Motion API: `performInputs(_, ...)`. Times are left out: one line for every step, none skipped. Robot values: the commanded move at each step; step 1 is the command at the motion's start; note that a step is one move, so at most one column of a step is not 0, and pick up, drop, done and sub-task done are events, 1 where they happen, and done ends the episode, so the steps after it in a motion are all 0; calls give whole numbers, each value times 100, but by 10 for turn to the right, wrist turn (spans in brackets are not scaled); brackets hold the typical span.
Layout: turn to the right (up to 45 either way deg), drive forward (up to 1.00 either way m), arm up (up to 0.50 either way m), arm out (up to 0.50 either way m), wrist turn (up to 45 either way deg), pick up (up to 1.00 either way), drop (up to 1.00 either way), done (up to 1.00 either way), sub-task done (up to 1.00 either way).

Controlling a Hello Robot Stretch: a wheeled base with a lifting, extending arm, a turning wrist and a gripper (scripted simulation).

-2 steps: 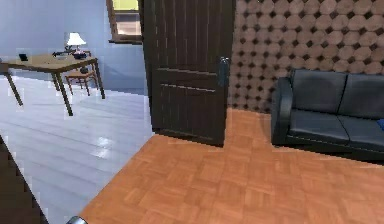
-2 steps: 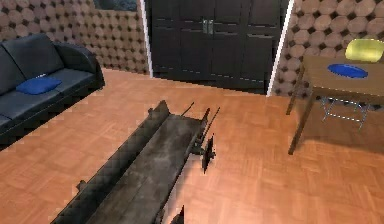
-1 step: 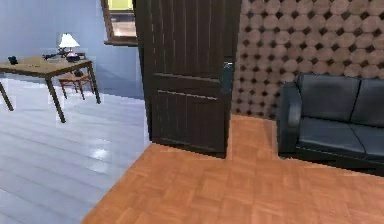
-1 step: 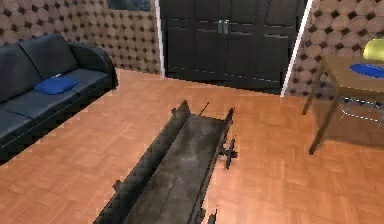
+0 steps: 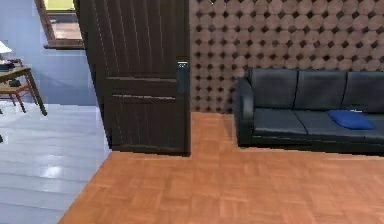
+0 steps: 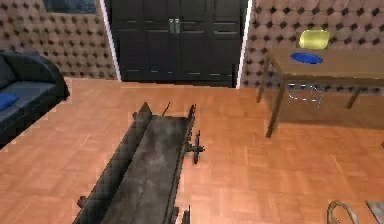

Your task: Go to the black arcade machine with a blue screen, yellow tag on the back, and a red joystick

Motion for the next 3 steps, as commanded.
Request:
performInputs(0,30,0,0,0,0,0,0,0)
performInputs(-450,0,0,0,0,0,0,0,0)
performInputs(-210,0,0,0,0,0,0,0,0)
